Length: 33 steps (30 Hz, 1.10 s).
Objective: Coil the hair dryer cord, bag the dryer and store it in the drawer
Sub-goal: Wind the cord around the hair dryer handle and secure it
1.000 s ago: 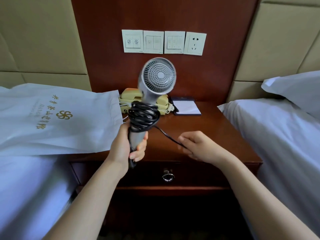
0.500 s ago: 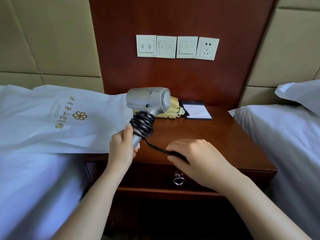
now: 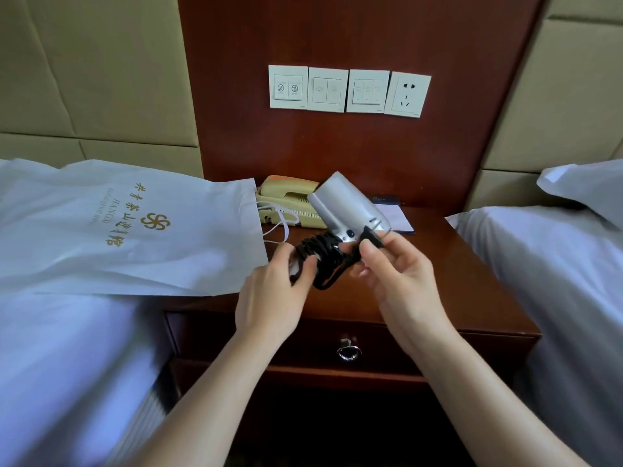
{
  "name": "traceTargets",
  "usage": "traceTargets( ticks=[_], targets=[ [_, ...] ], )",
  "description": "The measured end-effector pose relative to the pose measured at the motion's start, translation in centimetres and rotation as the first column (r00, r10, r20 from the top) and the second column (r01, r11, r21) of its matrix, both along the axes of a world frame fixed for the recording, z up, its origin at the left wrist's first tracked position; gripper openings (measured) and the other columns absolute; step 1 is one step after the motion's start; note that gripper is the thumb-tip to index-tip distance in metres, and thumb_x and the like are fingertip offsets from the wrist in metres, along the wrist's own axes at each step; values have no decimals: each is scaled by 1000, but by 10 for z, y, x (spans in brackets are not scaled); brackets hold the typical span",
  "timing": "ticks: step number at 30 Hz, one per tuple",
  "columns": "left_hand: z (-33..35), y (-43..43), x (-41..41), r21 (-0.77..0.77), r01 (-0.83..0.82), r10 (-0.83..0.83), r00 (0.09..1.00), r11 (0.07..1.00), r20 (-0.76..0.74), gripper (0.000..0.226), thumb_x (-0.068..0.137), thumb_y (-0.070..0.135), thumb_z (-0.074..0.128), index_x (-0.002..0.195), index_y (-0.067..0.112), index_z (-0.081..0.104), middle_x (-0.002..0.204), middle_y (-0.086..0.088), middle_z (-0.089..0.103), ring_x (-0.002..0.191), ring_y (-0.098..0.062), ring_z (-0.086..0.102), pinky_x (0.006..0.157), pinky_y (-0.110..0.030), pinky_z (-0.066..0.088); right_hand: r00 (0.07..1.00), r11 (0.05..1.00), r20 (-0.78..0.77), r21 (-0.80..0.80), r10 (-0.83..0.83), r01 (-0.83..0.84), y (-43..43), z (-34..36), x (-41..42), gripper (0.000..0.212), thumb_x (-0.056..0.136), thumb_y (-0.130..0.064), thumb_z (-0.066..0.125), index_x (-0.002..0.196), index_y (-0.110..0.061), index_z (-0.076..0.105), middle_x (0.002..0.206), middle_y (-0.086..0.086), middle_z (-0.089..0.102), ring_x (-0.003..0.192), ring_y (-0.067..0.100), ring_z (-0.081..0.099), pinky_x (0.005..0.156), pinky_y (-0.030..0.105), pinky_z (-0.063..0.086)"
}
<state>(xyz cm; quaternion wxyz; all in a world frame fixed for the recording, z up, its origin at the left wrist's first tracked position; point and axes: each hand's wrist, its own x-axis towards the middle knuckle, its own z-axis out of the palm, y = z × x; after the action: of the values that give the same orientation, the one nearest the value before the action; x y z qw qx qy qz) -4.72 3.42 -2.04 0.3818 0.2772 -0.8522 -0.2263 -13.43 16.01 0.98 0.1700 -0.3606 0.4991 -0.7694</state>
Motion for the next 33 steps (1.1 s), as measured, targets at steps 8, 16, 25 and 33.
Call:
traceTargets(
  ticks=[8, 16, 25, 33],
  targets=[
    [-13, -3, -7, -101, -33, 45, 991, 994, 123, 36, 90, 54, 41, 98, 20, 47, 77, -3, 68, 75, -30, 66, 56, -34, 46, 932, 937, -363, 324, -2, 128, -14, -17, -9, 24, 98, -13, 42, 101, -27, 61, 59, -4, 55, 55, 2, 48, 55, 14, 39],
    [-21, 2, -14, -178, 33, 8, 974, 983, 225, 38, 92, 51, 39, 115, 21, 40, 84, 0, 68, 79, -28, 67, 54, -29, 38, 897, 881, -435, 391, -78, 266, -26, -32, -24, 8, 94, -20, 51, 100, -16, 47, 58, -2, 50, 44, 3, 41, 44, 12, 31],
    [-19, -14, -10, 324, 192, -239, 964, 926, 113, 34, 94, 40, 39, 128, 39, 43, 107, 3, 62, 99, -22, 60, 88, -41, 50, 872, 887, -486, 379, -52, 264, -23, -37, -29, 17, 92, -24, 56, 83, -35, 46, 54, -5, 54, 47, 5, 46, 50, 18, 38],
    [-9, -15, -15, 569, 236, -255, 966, 788, -48, 22, 87, 16, 53, 107, 24, 51, 100, 4, 60, 86, -6, 57, 65, -19, 40, 868, 877, -494, 397, -45, 271, -26, -44, -28, 6, 93, -26, 53, 97, -29, 51, 58, -3, 58, 56, 12, 54, 62, 39, 49]
  ],
)
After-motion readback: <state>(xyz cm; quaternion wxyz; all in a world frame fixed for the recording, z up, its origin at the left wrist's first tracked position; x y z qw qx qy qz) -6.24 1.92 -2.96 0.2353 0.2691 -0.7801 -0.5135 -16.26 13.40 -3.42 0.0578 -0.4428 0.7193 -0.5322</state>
